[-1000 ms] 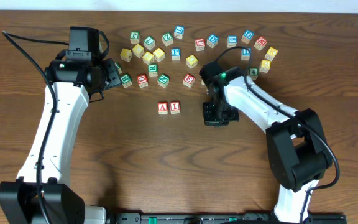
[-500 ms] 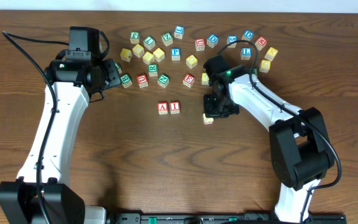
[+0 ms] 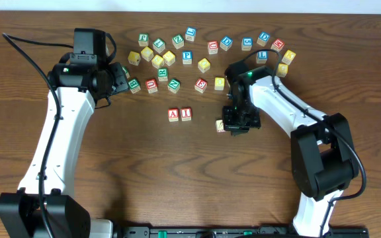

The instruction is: Spell out AI2

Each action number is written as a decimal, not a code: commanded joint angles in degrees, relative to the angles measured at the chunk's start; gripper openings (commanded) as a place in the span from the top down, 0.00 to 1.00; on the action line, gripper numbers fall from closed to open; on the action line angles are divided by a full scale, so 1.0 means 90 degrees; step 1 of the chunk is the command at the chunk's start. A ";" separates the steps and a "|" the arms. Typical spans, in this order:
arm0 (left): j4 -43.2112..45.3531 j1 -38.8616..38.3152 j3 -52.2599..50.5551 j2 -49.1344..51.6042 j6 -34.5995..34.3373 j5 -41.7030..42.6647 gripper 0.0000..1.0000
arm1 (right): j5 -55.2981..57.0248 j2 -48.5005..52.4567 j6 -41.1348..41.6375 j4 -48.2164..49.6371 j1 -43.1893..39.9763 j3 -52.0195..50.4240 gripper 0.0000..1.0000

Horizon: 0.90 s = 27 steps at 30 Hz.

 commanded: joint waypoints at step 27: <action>-0.0017 0.0010 -0.0053 -0.0010 0.0155 -0.0085 0.50 | 0.0646 0.0068 -0.0709 0.1984 0.0240 -0.0138 0.92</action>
